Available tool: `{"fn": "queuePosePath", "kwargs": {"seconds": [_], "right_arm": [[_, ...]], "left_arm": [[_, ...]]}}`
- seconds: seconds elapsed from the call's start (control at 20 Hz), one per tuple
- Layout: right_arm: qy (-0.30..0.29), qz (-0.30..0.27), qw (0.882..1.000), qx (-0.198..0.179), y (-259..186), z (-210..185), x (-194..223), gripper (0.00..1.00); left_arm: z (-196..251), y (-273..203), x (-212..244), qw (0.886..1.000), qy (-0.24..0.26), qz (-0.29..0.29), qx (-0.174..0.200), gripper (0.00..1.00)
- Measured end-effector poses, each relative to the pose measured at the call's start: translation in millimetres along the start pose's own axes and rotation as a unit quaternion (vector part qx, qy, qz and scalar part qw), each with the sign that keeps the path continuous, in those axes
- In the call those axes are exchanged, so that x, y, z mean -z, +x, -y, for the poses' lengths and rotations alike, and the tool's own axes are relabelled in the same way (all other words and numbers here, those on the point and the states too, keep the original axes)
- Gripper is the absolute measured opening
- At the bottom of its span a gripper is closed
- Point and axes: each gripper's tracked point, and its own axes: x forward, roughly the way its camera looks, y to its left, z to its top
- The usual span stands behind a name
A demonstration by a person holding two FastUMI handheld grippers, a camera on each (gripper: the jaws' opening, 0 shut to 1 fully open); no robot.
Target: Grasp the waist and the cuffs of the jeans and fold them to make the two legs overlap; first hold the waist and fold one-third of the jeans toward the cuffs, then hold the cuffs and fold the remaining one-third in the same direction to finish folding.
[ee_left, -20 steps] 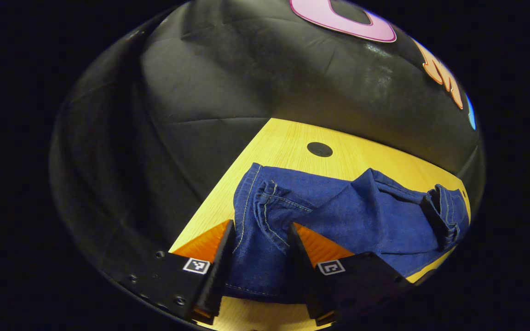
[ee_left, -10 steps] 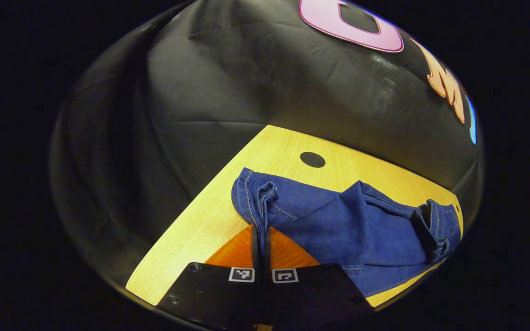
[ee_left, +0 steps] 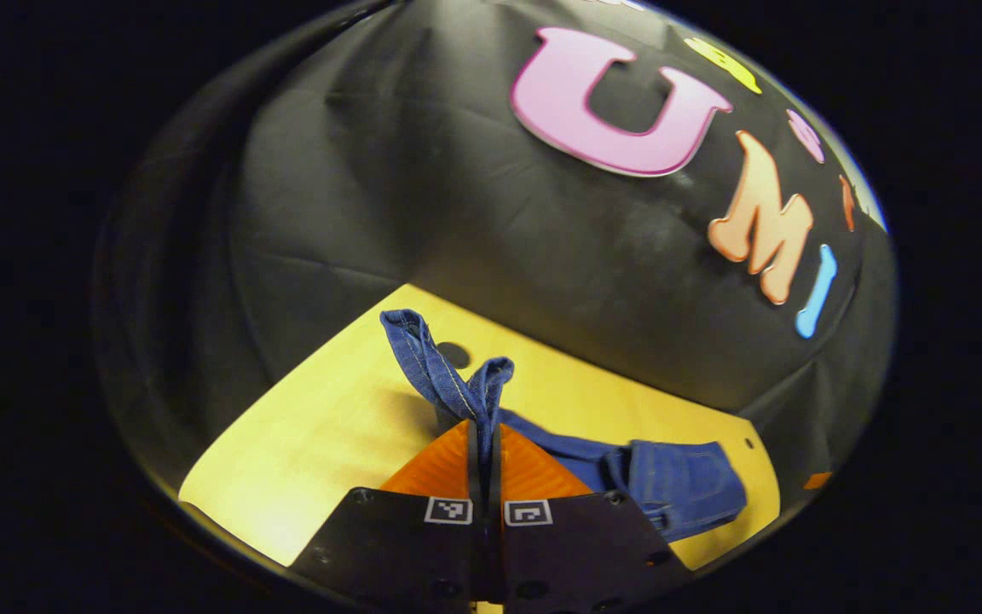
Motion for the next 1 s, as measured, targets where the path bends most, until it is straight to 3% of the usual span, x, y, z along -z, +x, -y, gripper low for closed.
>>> {"fn": "queuePosePath", "kwargs": {"seconds": [0.2,0.6,0.9,1.0], "right_arm": [[0.008,-0.004,1.0,-0.018,-16,18,3,0.98],[-0.007,-0.023,0.999,-0.033,-32,95,6,0.94],[-0.002,-0.02,0.999,-0.029,-38,150,3,0.98],[-0.005,-0.019,1.0,-0.024,-40,163,4,0.94]], "left_arm": [[99,-10,-15,0.998,-0.01,0.015,0.055,0.0],[262,-15,-19,0.993,0.01,0.041,0.114,0.0],[339,27,65,0.992,0.06,-0.031,0.109,0.0],[352,39,103,0.989,0.092,-0.061,0.098,0.0]]}}
